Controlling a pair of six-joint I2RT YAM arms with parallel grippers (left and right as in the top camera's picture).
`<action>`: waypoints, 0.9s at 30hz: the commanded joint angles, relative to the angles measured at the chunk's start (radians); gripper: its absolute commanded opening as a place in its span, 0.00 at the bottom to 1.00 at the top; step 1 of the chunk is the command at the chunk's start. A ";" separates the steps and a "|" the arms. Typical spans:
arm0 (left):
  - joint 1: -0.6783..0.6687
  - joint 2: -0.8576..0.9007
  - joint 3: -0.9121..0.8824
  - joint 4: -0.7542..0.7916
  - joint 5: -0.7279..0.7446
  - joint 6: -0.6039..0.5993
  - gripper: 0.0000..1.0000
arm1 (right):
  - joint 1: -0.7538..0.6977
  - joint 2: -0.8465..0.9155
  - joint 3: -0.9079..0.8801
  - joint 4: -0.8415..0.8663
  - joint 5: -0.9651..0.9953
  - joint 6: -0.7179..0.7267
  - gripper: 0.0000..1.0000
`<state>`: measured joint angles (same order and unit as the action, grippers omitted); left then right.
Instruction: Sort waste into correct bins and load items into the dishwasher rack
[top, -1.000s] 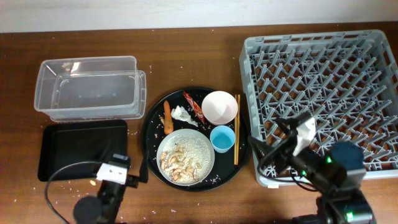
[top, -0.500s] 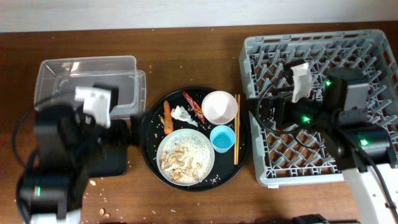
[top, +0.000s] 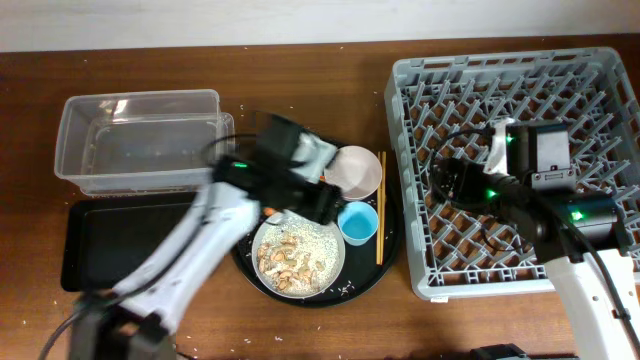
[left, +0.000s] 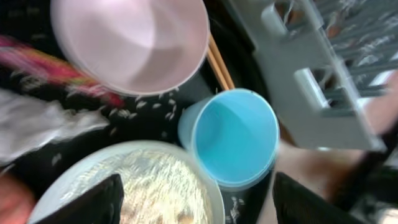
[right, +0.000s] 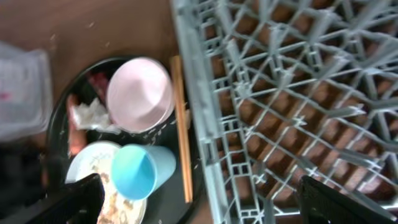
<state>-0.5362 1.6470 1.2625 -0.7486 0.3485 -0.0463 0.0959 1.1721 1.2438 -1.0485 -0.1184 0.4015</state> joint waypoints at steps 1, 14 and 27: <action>-0.067 0.087 0.006 0.039 -0.146 -0.023 0.69 | 0.002 0.000 0.018 -0.016 0.082 0.052 0.98; 0.009 0.126 0.230 -0.169 -0.021 -0.076 0.00 | 0.002 0.000 0.018 -0.049 0.078 0.048 0.98; 0.455 0.097 0.435 -0.564 0.847 0.249 0.00 | 0.009 0.000 0.018 0.112 -0.710 -0.457 0.93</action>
<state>-0.1143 1.7172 1.7020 -1.2583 0.8829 0.0505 0.0952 1.1721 1.2438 -0.9852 -0.4911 0.1154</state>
